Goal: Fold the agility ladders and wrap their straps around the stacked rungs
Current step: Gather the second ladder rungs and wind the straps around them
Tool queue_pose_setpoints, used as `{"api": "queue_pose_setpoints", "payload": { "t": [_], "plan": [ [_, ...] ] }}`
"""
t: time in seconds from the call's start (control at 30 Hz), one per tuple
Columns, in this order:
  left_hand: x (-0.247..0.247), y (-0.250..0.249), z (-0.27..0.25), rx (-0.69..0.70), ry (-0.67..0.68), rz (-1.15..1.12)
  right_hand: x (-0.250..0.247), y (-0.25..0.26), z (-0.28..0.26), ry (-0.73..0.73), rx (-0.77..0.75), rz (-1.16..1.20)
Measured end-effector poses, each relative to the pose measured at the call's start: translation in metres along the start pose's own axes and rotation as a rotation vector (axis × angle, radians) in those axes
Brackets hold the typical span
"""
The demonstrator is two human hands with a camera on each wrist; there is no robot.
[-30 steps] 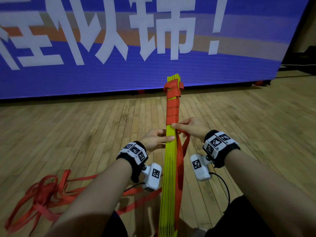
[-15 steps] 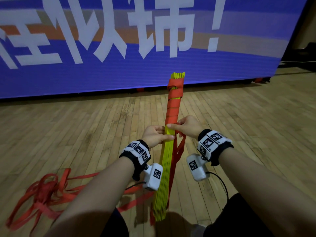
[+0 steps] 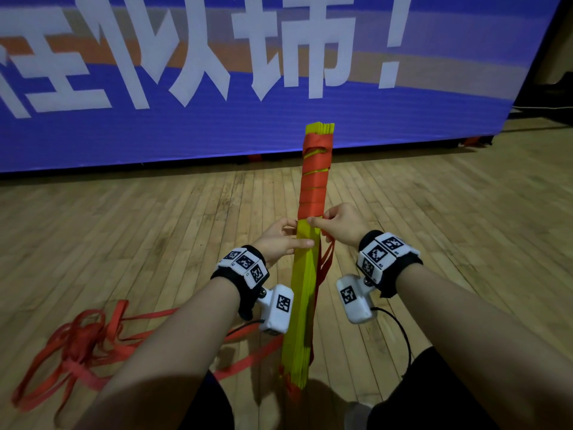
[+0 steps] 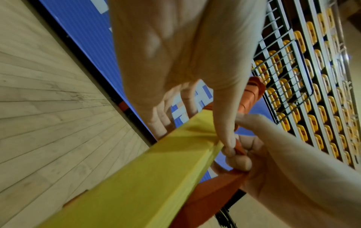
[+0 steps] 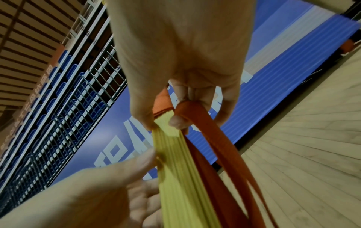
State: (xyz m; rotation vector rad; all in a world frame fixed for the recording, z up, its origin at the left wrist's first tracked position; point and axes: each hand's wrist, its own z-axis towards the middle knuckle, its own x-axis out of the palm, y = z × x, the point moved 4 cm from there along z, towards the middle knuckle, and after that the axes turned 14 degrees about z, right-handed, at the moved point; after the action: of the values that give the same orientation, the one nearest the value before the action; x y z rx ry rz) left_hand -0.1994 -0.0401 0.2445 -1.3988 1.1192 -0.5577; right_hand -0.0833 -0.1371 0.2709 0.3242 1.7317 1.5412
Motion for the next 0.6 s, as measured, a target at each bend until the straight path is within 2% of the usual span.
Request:
{"api": "queue_pose_setpoints", "payload": {
  "t": [0.13,0.3,0.6],
  "plan": [
    [0.0004,0.0001,-0.0002,0.024,0.086,-0.042,-0.0032,-0.0050,0.0024,0.030,0.003,0.113],
    [-0.0038,0.0008,0.0005,0.029,0.002,-0.045,-0.0037,-0.0032,0.0012,0.049,0.002,0.159],
    [-0.0069,0.0005,-0.0031,0.027,-0.071,-0.039,-0.0048,0.0002,-0.0011,0.101,0.014,0.265]
  ]
}}
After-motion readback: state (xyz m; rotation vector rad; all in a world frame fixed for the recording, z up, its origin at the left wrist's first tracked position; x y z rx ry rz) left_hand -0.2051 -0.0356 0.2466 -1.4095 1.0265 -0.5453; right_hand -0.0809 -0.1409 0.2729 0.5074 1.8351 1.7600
